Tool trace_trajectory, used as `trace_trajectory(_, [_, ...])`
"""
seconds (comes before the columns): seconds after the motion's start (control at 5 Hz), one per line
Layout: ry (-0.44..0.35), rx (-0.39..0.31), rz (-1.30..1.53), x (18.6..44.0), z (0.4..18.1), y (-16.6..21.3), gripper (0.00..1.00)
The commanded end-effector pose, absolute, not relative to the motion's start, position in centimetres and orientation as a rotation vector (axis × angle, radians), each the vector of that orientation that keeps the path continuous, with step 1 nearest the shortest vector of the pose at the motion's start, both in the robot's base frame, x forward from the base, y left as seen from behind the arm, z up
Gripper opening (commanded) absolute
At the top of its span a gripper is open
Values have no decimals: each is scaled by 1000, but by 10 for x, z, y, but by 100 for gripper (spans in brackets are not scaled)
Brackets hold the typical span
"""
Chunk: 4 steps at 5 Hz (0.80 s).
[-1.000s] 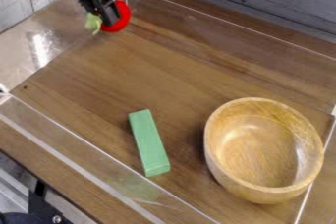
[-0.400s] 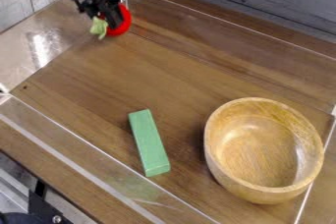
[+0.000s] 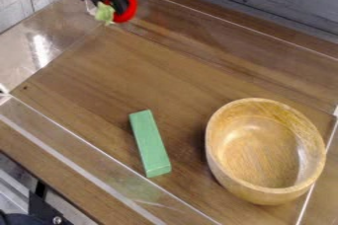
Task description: Move the red object to the right side of the table
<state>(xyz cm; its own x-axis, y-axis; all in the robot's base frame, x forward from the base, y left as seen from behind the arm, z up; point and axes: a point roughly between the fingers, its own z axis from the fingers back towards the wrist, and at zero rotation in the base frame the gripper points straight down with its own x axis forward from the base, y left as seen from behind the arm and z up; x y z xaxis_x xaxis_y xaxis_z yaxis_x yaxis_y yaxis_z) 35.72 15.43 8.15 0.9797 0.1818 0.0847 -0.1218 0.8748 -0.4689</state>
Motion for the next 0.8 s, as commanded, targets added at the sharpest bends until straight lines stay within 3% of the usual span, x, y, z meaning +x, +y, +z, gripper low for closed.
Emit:
trace_trajectory(0.0, [-225,-436,102,371,123,128,0])
trace_trajectory(0.6, [-208,-455,-77,372,140,107,0])
